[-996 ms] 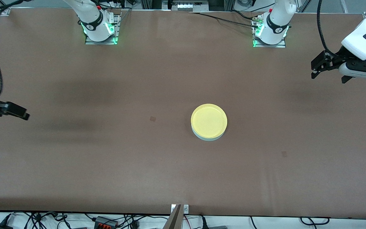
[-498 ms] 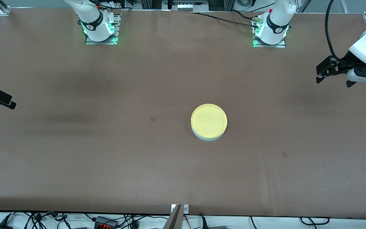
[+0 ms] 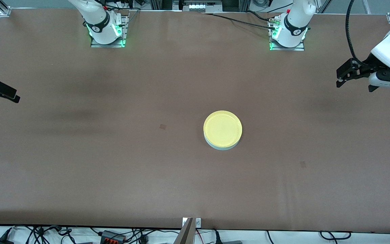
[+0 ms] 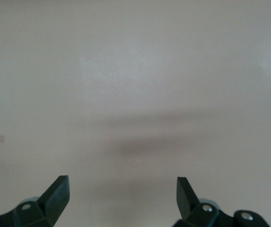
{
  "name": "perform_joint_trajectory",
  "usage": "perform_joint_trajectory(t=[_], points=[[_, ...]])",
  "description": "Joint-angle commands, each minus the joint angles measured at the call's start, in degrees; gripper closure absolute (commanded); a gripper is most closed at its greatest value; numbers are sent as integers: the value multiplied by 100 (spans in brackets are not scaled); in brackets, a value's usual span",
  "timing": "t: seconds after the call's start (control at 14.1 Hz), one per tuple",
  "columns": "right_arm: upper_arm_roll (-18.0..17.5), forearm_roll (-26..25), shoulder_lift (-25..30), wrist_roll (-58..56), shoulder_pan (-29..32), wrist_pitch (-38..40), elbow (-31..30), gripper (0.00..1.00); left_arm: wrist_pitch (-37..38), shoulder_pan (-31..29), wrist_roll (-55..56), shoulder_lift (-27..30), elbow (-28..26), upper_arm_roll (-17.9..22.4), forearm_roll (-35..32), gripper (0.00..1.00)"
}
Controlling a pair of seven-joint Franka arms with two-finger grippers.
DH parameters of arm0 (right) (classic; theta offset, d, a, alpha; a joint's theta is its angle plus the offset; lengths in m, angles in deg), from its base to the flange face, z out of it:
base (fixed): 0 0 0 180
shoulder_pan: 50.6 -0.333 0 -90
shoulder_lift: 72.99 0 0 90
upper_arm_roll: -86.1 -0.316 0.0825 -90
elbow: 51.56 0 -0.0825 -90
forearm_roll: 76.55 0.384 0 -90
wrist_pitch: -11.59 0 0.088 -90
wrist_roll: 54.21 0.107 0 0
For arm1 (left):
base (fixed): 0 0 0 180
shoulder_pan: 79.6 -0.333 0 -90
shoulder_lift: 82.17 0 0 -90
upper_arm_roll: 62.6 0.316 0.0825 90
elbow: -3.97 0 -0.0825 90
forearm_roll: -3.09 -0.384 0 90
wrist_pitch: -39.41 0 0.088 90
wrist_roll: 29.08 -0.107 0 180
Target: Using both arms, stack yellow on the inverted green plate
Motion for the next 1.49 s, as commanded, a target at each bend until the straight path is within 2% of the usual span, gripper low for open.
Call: perform_joint_trajectory(t=[0.0, 0.14, 1.42], points=[[-78, -14, 558, -59, 28, -236, -790, 0, 131, 33, -135, -59, 180, 65, 122, 0], [-78, 13, 656, -67, 20, -377, -959, 0, 122, 42, -135, -68, 172, 65, 122, 0], [-69, -75, 559, -94, -51, -324, -818, 0, 131, 77, -126, -68, 180, 56, 113, 0]])
